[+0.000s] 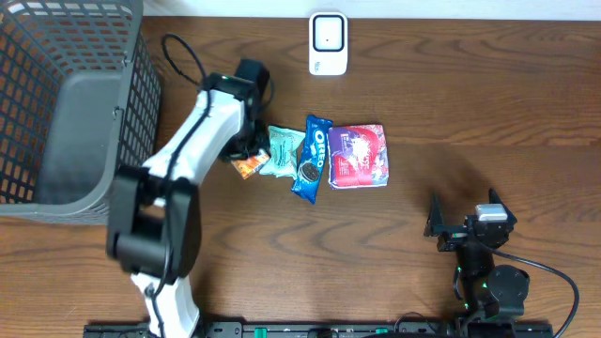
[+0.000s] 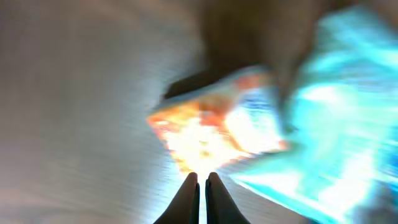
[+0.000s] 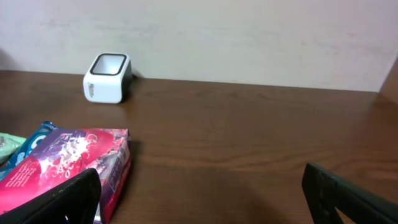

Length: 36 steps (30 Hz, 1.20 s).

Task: Scan the item barcode
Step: 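Push the tissue pack against the green packet with the left gripper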

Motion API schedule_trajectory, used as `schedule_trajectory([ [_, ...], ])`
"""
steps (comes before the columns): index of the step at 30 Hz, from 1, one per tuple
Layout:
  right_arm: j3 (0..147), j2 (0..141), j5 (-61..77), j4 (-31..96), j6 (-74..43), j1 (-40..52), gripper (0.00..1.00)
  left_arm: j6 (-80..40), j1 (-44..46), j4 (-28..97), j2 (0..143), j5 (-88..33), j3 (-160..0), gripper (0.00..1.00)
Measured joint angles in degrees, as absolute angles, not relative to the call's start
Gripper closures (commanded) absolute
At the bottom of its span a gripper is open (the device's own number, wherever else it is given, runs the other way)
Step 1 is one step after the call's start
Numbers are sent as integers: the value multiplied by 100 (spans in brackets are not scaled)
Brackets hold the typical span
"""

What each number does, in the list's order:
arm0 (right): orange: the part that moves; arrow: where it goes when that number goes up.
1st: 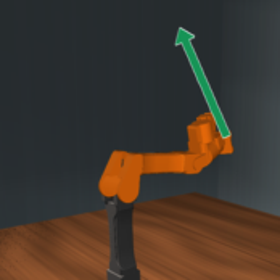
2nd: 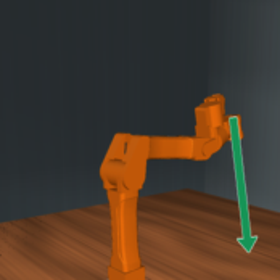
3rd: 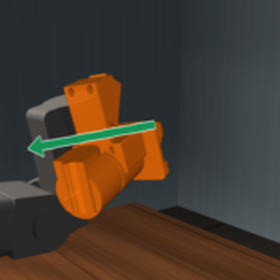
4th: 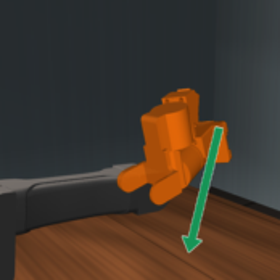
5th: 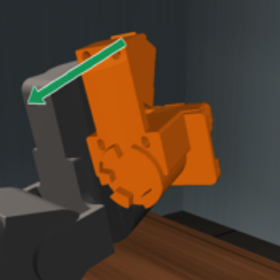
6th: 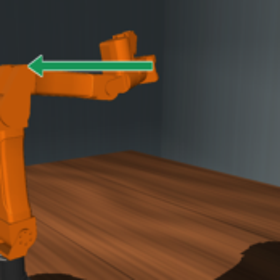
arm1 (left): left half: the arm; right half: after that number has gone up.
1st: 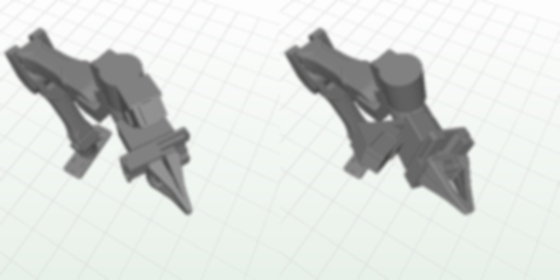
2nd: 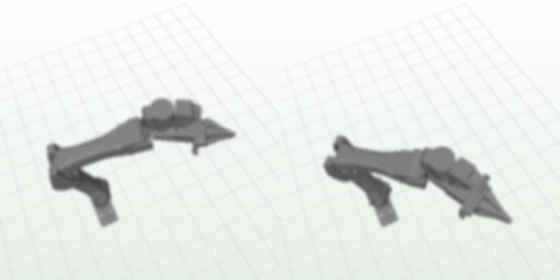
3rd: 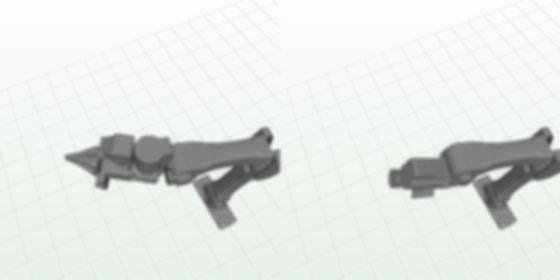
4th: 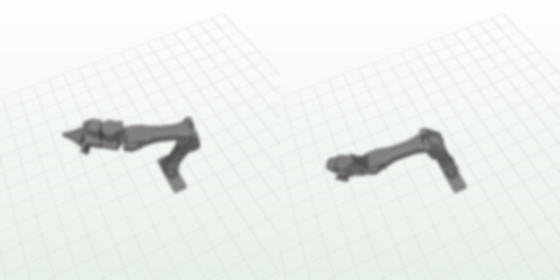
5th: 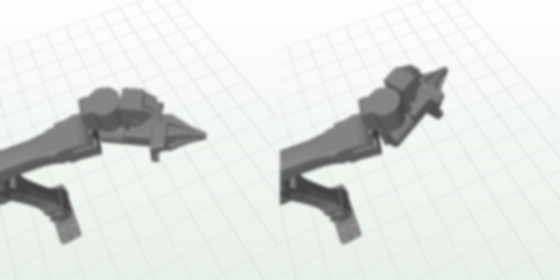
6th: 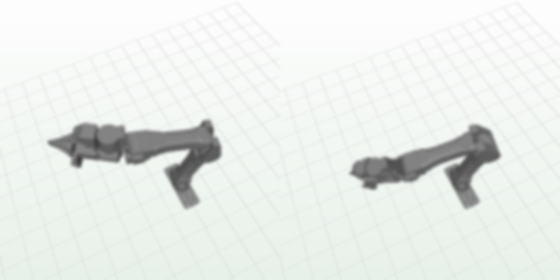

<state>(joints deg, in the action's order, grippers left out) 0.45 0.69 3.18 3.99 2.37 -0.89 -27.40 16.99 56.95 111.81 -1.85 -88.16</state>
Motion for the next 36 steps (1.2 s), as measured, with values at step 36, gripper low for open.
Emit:
schedule_trajectory([
  [36,45,69,318,399,237,-89,1,-2263,1153,5317,11917,148,-8571,92],
])
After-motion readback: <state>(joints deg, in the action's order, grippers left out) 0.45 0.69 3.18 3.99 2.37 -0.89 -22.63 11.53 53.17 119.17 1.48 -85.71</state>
